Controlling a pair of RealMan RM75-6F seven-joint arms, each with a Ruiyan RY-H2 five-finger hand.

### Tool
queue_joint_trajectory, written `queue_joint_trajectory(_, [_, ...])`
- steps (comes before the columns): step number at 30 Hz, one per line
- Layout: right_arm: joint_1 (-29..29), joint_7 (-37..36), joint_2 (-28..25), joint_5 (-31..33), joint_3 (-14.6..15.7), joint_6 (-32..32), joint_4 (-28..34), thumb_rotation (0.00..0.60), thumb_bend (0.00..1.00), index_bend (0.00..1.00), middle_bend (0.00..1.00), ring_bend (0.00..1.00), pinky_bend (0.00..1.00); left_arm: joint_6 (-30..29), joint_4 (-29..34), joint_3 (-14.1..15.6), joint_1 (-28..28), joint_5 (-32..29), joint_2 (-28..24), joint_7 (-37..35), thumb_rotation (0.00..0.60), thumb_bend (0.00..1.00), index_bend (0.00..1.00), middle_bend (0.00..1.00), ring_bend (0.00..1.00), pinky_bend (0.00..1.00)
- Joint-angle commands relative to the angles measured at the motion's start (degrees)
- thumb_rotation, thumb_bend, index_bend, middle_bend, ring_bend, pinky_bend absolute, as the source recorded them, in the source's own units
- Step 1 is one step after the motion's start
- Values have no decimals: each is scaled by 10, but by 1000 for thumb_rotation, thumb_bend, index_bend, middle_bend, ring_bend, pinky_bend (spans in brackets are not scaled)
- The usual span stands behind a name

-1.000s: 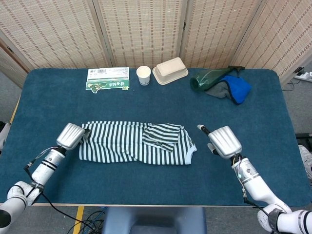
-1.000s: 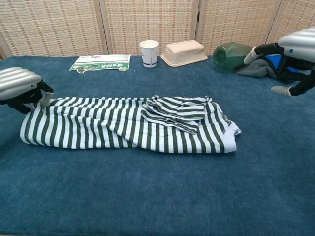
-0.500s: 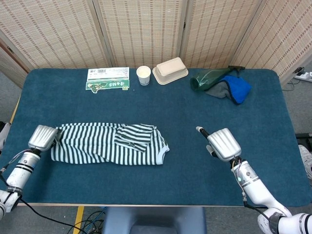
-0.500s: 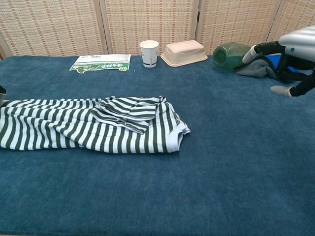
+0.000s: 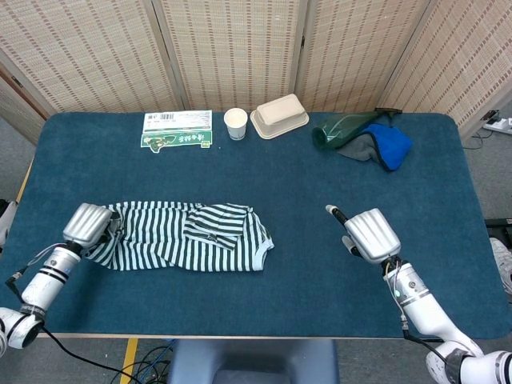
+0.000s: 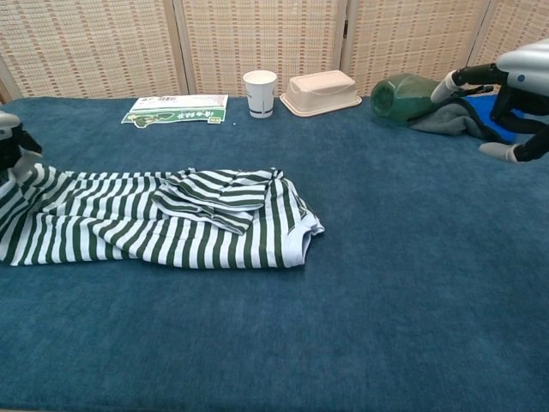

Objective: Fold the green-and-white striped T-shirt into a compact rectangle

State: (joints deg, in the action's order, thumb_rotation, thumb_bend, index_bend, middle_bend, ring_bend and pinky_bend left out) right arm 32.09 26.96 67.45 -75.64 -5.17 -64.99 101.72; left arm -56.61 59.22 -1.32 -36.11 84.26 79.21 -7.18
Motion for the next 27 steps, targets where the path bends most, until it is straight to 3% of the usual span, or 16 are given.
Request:
queue_joint_trajectory(1, [-2, -4, -2, -1, 0, -1, 0, 600, 371, 164, 894, 1000, 1000, 23, 121, -37, -36, -25, -43, 76, 600, 622, 726, 937, 846, 846])
queue_joint_trajectory(8, [-13, -19, -13, -7, -2, -12, 0, 600, 370, 163, 894, 1000, 1000, 66, 212, -78, -82, -85, -35, 181, 600, 622, 719, 936, 846, 846])
queue_joint_trajectory(16, [-22, -29, -27, -9, -5, -20, 1, 600, 370, 164, 894, 1000, 1000, 95, 264, -114, -133, -194, 5, 285, 600, 622, 711, 931, 843, 846])
queue_joint_trajectory(27, [-26, -37, -33, -7, -8, -16, -3, 600, 371, 164, 893, 1000, 1000, 54, 279, -128, -202, -332, 86, 439, 600, 622, 699, 924, 839, 847])
